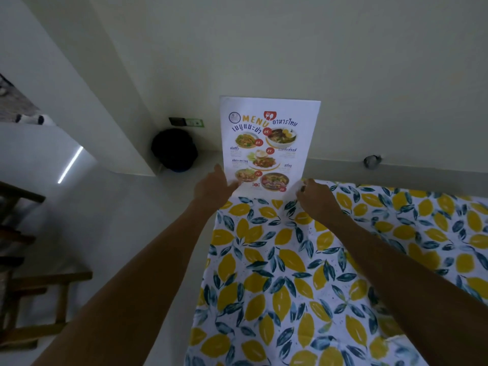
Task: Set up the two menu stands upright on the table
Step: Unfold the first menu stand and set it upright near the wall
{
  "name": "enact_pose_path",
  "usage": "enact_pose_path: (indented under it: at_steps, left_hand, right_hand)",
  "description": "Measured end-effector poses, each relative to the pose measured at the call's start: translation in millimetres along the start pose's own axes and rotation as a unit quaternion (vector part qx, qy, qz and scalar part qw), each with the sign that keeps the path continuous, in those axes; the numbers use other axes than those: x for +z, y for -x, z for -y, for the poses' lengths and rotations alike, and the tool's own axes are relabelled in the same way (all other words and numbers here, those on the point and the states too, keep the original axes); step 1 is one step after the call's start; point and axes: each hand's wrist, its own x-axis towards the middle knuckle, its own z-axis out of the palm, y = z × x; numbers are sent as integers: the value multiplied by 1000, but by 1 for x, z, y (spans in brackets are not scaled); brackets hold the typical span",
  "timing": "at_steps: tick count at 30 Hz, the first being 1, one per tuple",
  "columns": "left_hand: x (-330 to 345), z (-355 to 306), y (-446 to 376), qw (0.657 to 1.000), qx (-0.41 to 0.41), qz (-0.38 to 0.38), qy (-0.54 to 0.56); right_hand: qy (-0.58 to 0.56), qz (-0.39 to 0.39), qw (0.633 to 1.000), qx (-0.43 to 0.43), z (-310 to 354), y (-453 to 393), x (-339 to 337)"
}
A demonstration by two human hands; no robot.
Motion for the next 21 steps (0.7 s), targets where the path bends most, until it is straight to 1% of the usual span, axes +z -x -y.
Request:
enact_pose_path:
  at_steps: [5,9,12,14,16,21]
  left_hand:
    - [-35,-31,40,998,-9,-4,-66]
    - [-43,-43,67,985,22,-71,-157]
    - [-48,-59,93,970,56,-97,-215]
    - [-52,-71,113,970,67,-101,-212]
    - [-55,-82,133,973,71,-95,-200]
    - [-57,-110,199,967,64,-107,-220]
  right_hand:
    - [29,20,999,14,-2,20,-19]
    - [141,13,989,-33,-3,50,-21]
    - [179,9,982,-67,-2,75,-23]
    - [200,28,975,-88,1,93,-27]
    - [196,42,975,-100,4,112,-33]
    - [179,33,969,-169,5,172,-49]
